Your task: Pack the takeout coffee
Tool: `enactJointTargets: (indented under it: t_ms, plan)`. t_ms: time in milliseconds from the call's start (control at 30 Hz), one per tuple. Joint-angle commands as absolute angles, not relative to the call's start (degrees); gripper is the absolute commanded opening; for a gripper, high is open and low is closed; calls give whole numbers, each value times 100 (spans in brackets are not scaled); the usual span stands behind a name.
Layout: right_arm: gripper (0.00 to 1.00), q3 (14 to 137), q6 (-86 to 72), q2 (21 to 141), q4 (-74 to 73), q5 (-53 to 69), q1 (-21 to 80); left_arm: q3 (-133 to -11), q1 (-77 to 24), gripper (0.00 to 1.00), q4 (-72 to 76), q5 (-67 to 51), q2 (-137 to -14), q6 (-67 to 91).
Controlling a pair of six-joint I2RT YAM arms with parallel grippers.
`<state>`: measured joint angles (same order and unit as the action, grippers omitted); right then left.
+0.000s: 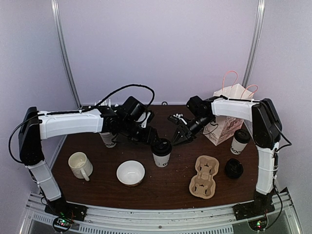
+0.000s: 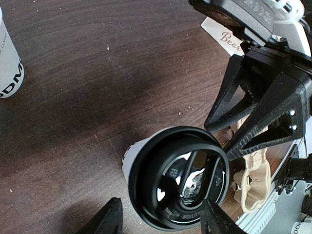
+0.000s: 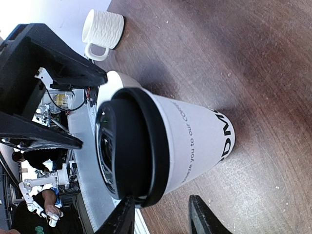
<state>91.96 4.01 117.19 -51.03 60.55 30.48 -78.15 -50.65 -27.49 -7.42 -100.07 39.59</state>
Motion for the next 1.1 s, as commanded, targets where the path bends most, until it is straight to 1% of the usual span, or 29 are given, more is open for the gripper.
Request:
enactJointTargets:
  t_ms: [0,167,300,433,500,567,667,867,933,1000,1067]
  plan:
    - [40,9459,312,11862,-5170,6191,3059,-8007,-4929,53,-2542,-992,-10194,3862]
    - [40,9528,319,11999,-5239,6255,3059,-7895,-4803,43,-2487,-1253,-10371,3897]
    - [39,9585,263,12132,-5274,6066,3054,-7790,-4740,35,-2437,-1437,-10514,3916]
    - [35,9669,187,12385,-5412,5547,3050,-7724,-4673,30,-2481,-1546,-10652,3930]
    - [32,9611,121,12500,-5429,5165,3060,-7688,-4645,29,-2587,-1542,-10698,3937]
    - [30,9532,26,12596,-5431,4778,3059,-7638,-4641,29,-2670,-1522,-10721,3933]
    - [29,9472,0,12751,-5494,4589,3067,-7513,-4641,30,-2704,-1531,-10731,3961]
    - [29,9658,124,12767,-5600,4729,3077,-7600,-4641,30,-2732,-1584,-10704,3927]
    - [30,9804,353,12668,-5712,5184,3065,-7636,-4642,31,-2748,-1538,-10606,3840]
    - [32,9927,542,12503,-5803,5595,3063,-7645,-4649,36,-2682,-1501,-10446,3713]
    - [36,10082,798,12350,-5961,5894,3059,-7642,-4662,43,-2496,-1515,-10238,3569]
